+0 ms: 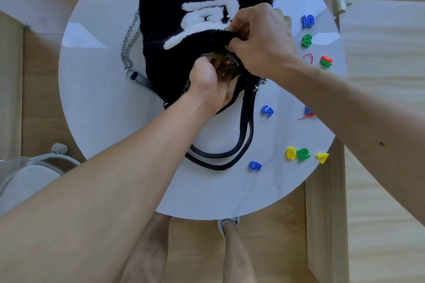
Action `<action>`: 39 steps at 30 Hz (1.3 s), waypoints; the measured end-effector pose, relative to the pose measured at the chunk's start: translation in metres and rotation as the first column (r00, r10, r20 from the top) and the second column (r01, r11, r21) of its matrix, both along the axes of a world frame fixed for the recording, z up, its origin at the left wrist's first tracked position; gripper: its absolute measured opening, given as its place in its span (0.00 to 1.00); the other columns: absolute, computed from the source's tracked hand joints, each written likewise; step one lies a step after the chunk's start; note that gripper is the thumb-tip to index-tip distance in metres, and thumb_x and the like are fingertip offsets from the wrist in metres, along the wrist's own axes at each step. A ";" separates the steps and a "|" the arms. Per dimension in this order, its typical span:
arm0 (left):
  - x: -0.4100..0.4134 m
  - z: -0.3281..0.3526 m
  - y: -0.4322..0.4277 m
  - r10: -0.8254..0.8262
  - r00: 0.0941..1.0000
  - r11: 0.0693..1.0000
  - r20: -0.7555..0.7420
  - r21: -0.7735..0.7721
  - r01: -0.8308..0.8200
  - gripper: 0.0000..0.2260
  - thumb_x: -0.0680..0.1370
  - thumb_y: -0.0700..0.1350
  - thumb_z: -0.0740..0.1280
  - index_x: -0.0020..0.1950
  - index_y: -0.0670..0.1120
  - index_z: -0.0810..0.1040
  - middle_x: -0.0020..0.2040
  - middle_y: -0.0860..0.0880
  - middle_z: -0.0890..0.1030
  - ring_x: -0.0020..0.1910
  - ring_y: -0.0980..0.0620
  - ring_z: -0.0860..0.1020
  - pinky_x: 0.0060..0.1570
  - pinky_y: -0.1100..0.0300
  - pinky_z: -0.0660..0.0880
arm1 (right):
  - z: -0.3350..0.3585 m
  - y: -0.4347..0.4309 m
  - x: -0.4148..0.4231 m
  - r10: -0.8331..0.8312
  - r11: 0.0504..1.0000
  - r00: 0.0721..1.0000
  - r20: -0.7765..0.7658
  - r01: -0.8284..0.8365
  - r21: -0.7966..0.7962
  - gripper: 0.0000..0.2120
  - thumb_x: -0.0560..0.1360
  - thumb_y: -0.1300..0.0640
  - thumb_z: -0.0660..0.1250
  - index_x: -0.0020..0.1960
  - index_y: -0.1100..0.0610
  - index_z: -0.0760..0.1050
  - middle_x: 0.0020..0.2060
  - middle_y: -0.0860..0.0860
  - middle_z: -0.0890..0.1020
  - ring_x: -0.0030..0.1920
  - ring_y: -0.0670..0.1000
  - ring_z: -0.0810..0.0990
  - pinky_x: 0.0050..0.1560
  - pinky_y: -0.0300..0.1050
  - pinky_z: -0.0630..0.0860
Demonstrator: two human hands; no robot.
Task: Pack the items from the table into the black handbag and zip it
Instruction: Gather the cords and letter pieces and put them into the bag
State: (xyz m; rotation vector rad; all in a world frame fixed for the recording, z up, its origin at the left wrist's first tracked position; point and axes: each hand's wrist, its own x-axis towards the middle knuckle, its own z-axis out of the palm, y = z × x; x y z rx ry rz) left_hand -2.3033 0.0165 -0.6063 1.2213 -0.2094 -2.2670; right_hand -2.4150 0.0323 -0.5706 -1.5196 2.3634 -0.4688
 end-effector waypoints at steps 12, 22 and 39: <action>0.020 -0.004 0.060 -0.083 0.882 0.973 0.464 -0.152 0.171 0.17 0.79 0.31 0.52 0.51 0.40 0.80 0.45 0.45 0.85 0.43 0.51 0.85 0.49 0.57 0.82 | -0.010 0.050 -0.001 0.053 0.998 0.973 0.223 -0.060 0.023 0.06 0.74 0.58 0.67 0.49 0.52 0.80 0.44 0.46 0.81 0.49 0.51 0.80 0.58 0.52 0.76; 0.038 -0.054 0.191 -0.321 0.162 -0.169 0.933 -0.225 0.960 0.10 0.78 0.43 0.63 0.59 0.47 0.75 0.55 0.52 0.74 0.48 0.53 0.74 0.47 0.58 0.75 | -0.045 0.201 -0.092 -0.504 0.847 0.829 0.244 0.419 0.327 0.20 0.74 0.53 0.73 0.64 0.54 0.75 0.58 0.55 0.77 0.47 0.51 0.80 0.51 0.48 0.78; 0.015 -0.107 0.201 0.257 -0.098 -0.669 0.961 0.251 0.700 0.16 0.70 0.28 0.66 0.52 0.45 0.72 0.50 0.46 0.73 0.45 0.46 0.72 0.34 0.55 0.62 | -0.143 0.319 -0.074 -0.386 0.810 0.922 -0.015 0.347 0.472 0.07 0.77 0.61 0.69 0.54 0.58 0.75 0.53 0.55 0.70 0.38 0.58 0.76 0.40 0.51 0.77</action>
